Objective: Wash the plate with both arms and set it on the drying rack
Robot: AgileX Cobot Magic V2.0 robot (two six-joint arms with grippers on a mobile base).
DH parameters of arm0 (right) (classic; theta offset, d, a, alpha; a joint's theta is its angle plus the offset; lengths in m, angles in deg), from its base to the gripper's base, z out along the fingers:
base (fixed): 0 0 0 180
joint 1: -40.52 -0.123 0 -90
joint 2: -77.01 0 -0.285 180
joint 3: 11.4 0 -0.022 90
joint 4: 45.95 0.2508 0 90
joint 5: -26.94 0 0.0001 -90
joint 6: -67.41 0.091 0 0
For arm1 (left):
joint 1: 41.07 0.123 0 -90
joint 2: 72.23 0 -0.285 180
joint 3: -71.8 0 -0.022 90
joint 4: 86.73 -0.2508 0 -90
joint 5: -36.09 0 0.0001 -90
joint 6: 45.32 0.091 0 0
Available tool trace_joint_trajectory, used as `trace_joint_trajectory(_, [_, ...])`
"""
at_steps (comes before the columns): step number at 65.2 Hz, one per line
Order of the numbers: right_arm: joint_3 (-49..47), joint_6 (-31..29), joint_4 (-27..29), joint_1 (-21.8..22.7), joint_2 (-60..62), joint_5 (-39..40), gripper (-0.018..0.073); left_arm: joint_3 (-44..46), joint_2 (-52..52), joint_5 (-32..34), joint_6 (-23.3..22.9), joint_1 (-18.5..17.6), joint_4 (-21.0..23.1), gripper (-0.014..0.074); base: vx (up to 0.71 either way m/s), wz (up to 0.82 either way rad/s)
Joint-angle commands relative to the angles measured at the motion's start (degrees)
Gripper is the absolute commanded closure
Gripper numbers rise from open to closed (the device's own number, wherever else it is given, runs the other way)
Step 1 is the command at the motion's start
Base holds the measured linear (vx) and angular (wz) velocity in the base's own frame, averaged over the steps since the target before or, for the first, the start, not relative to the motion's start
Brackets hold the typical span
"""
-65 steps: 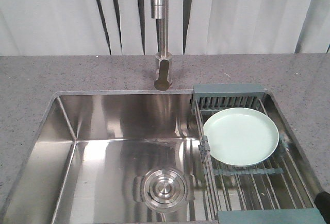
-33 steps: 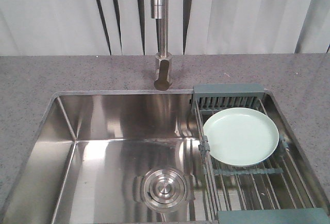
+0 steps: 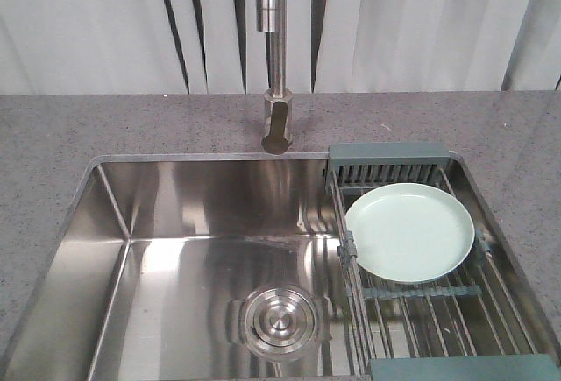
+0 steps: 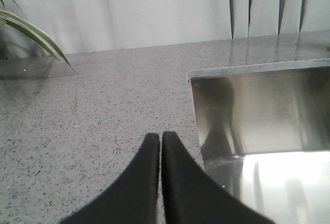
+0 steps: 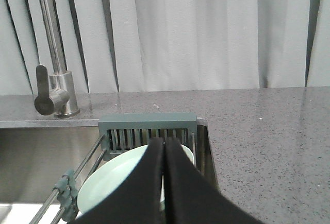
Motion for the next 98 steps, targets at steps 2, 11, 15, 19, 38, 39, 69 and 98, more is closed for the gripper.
trace_joint_trajectory(2, [0.15,0.29,-0.99,0.38,0.61,4.84,0.0566,-1.36,-0.86,4.12,-0.46,0.12,-0.10,0.0603,0.00,0.00])
trace_joint_trajectory(11, [0.15,0.29,-0.52,0.38,0.61,4.84,0.0566,-1.36,-0.86,4.12,-0.46,0.12,-0.10,0.0603,0.00,0.00])
trace_joint_trajectory(15, [0.15,0.29,-0.52,0.38,0.61,4.84,0.0566,-1.36,-0.86,4.12,-0.46,0.12,-0.10,0.0603,0.00,0.00])
trace_joint_trajectory(19, [0.10,0.29,-0.52,0.38,0.61,4.84,0.0566,-1.36,-0.86,4.12,-0.46,0.12,-0.10,0.0603,0.00,0.00])
trace_joint_trajectory(38, [0.10,0.29,-0.52,0.38,0.61,4.84,0.0566,-1.36,-0.86,4.12,-0.46,0.12,-0.10,0.0603,0.00,0.00])
trace_joint_trajectory(39, [0.10,0.29,-0.52,0.38,0.61,4.84,0.0566,-1.36,-0.86,4.12,-0.46,0.12,-0.10,0.0603,0.00,0.00])
trace_joint_trajectory(69, [0.10,0.29,-0.52,0.38,0.61,4.84,0.0566,-1.36,-0.86,4.12,-0.46,0.12,-0.10,0.0603,0.00,0.00])
trace_joint_trajectory(98, [0.10,0.29,-0.52,0.38,0.61,4.84,0.0566,-1.36,-0.86,4.12,-0.46,0.12,-0.10,0.0603,0.00,0.00])
